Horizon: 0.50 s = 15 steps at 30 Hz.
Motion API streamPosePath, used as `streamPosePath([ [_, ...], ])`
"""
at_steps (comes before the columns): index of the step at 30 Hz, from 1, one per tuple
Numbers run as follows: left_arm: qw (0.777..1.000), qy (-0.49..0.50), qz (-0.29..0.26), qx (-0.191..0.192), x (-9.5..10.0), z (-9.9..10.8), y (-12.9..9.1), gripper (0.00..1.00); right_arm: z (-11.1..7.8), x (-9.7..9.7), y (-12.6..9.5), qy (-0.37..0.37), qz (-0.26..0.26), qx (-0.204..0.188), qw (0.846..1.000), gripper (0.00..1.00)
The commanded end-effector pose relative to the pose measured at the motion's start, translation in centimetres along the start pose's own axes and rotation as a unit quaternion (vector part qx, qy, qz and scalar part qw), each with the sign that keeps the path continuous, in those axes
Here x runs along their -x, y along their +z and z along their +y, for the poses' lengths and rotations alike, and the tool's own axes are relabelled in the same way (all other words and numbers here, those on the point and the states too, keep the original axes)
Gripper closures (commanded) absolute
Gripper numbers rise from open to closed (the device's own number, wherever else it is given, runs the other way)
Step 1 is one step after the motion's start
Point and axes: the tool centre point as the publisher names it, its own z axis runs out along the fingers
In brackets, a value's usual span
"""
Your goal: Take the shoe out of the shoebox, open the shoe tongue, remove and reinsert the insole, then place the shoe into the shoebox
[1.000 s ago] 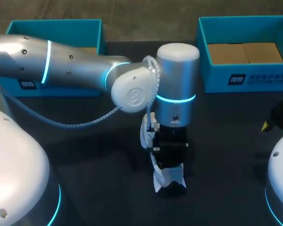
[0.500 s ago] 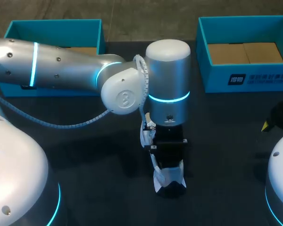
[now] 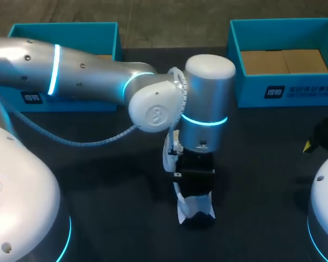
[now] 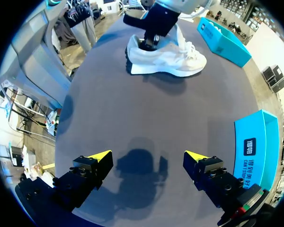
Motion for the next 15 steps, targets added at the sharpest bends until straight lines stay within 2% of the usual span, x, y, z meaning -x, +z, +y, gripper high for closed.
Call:
streamPosePath([
  [1, 1.000, -0.008, 0.009, 0.012, 1.0, 0.2, 1.5, 1.00, 0.1, -0.1, 0.0, 0.000, 0.000, -0.003, 1.000, 0.00],
  [5, 1.000, -0.010, -0.001, 0.016, 0.9, 0.1, 1.2, 1.00, 0.1, -0.1, 0.0, 0.000, 0.000, -0.003, 1.000, 0.00],
  [11, 0.998, -0.002, -0.054, 0.034, 0.6, -0.6, -1.7, 1.00, 0.1, -0.1, 0.0, 0.000, 0.000, -0.003, 1.000, 0.00],
  [15, 0.997, 0.004, -0.073, 0.038, 1.0, -0.7, -1.6, 1.00, 0.1, -0.1, 0.0, 0.000, 0.000, -0.003, 1.000, 0.00],
])
